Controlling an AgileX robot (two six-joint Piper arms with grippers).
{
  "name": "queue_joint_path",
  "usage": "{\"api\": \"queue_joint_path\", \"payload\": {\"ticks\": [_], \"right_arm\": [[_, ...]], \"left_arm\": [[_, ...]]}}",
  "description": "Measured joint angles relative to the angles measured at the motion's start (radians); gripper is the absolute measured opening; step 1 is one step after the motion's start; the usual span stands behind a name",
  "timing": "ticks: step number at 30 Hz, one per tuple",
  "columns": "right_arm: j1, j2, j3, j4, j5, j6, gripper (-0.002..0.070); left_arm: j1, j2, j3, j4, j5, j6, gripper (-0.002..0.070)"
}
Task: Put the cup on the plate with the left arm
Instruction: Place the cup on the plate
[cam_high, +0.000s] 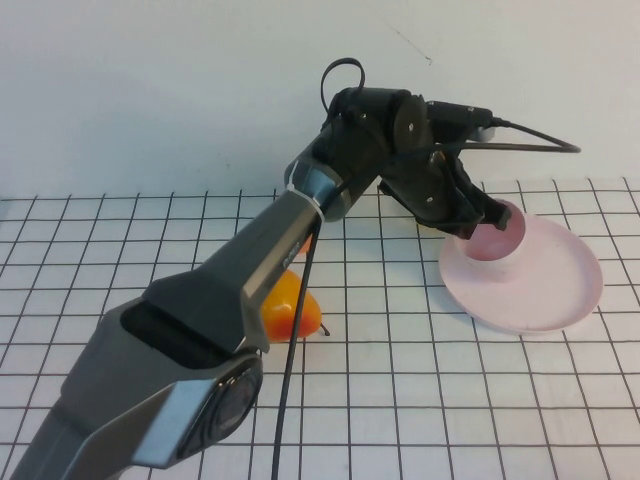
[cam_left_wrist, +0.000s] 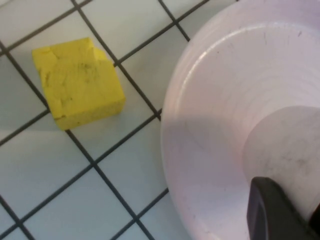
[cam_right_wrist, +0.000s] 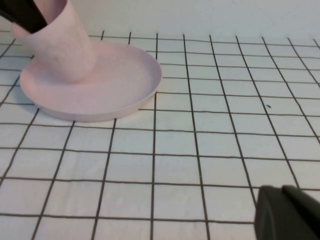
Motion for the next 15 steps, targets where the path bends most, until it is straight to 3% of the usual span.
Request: {"api": "queue_joint_path", "payload": {"ticks": [15], "right_arm": [[0.0,0.0,0.0,0.0,0.0,0.0,-0.0002]], "left_arm": [[-0.01,0.002,-0.002,-0.038,-0.034,0.018,0.0008]]}}
